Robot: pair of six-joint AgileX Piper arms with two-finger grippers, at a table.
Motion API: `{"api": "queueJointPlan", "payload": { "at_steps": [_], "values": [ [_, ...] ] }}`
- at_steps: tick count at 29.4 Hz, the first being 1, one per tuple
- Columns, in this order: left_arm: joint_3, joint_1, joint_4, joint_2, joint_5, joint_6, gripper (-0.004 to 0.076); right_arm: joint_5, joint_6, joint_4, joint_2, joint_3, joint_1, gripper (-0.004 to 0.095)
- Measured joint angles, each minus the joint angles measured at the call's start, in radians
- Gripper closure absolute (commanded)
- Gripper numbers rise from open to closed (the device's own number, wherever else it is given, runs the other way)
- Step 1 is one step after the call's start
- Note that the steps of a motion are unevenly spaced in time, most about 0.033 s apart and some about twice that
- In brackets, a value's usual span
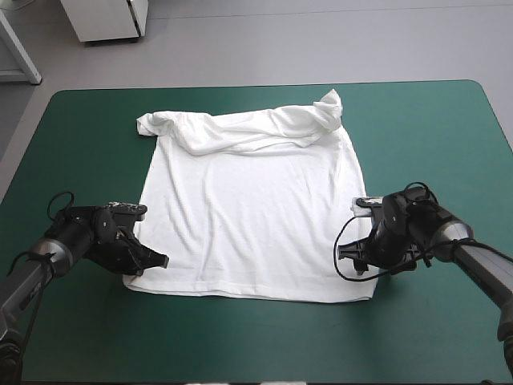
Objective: Fold the cloth
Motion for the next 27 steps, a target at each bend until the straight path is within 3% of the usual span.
{"api": "queueJointPlan", "payload": {
  "at_steps": [3,5,11,15,19,27],
  "values": [
    [0.000,0.000,0.000,0.000,-0.001,0.005,0.0727,-0.074,0.024,0.001,0.014,0.045,0.006,0.0330],
    [0.000,0.000,-0.002,0.000,-0.003,0.007,0.0727,-0.097,0.019,0.002,0.008,0.063,0.007,0.0424],
    [0.007,0.000,-0.004,-0.011,-0.013,0.011,0.0728,-0.136,0.004,-0.019,-0.009,0.087,0.048,0.0927],
    [-0.001,0.000,-0.006,-0.031,-0.018,0.013,0.0728,-0.179,-0.015,0.019,-0.025,0.086,0.081,0.0923],
    [-0.064,-0.001,-0.014,-0.065,0.020,0.003,0.0733,-0.151,-0.020,0.037,-0.067,0.025,0.088,0.0923],
    [-0.436,-0.001,-0.011,-0.229,0.203,0.002,0.0733,0.009,-0.022,-0.058,-0.217,-0.356,0.088,0.0923]
  ]
}}
